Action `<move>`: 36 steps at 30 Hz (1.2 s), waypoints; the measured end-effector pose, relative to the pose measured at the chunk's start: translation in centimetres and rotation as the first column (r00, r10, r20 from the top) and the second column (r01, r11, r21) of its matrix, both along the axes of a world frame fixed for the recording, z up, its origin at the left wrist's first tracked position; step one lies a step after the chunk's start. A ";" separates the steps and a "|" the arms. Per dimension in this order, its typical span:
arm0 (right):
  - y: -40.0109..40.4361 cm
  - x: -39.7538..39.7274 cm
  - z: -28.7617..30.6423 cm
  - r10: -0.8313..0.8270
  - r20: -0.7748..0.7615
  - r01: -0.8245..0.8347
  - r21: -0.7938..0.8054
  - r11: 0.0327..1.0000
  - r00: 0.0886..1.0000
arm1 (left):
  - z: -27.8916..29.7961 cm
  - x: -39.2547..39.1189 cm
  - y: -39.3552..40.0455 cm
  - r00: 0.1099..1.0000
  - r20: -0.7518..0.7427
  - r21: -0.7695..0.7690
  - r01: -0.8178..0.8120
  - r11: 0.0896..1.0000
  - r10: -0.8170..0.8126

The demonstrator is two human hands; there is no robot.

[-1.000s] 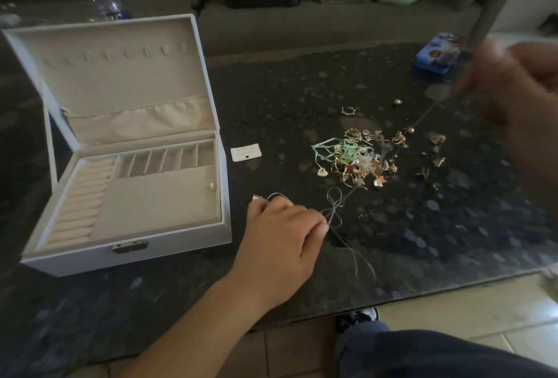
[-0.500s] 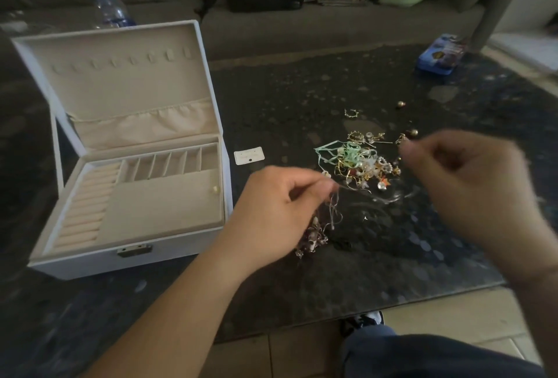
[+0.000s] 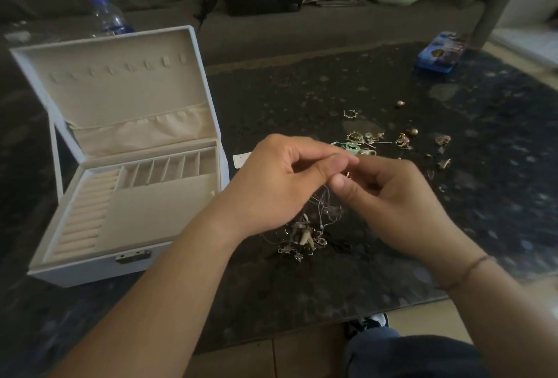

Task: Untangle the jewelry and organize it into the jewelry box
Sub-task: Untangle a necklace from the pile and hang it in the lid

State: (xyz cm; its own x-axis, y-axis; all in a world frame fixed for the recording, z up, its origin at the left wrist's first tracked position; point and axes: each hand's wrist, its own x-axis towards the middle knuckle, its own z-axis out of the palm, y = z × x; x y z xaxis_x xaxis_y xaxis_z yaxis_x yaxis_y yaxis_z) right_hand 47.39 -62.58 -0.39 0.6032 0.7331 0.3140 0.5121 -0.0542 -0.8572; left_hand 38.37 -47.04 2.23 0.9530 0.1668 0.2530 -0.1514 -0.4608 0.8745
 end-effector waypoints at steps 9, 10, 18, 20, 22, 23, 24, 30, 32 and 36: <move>-0.4 0.3 0.3 -0.148 -0.158 0.190 0.289 0.938 0.976 | -2.0 -0.2 -0.1 0.995 -0.027 -0.022 -0.100 0.995 0.099; -0.6 0.4 0.5 -0.171 -0.184 0.225 0.330 0.917 0.968 | -2.5 -0.3 -0.1 0.992 -0.056 0.002 -0.111 0.994 0.111; -3.0 2.2 2.7 -0.285 -0.380 0.457 0.507 0.731 0.880 | -5.4 -1.4 0.0 0.967 -0.210 0.154 -0.114 0.981 0.145; -3.6 2.8 2.7 -0.274 -0.401 0.460 0.500 0.734 0.874 | -5.5 -1.5 -0.1 0.967 -0.208 0.141 -0.115 0.983 0.143; -4.2 3.3 2.4 -0.285 -0.376 0.433 0.403 0.807 0.882 | -5.4 -1.4 -0.2 0.975 -0.166 0.135 -0.125 0.983 0.147; -4.4 3.5 2.2 -0.306 -0.332 0.410 0.309 0.858 0.892 | -5.3 -1.3 -0.2 0.979 -0.125 0.159 -0.144 0.977 0.164; -4.7 3.6 2.1 -0.326 -0.268 0.382 0.189 0.905 0.906 | -5.1 -1.2 -0.3 0.979 -0.074 0.193 -0.174 0.966 0.191; -5.7 4.4 0.6 -0.317 0.088 0.323 -0.431 0.843 0.944 | -1.9 0.0 -0.5 0.957 0.111 0.124 -0.282 0.951 0.269; -5.9 4.4 0.7 -0.295 0.143 0.324 -0.538 0.778 0.945 | -0.7 0.7 -0.4 0.970 0.097 0.085 -0.229 0.970 0.221; -6.3 4.3 2.2 -0.344 0.233 0.414 -0.572 0.708 0.910 | 1.4 1.2 0.5 0.976 0.091 0.050 -0.202 0.978 0.197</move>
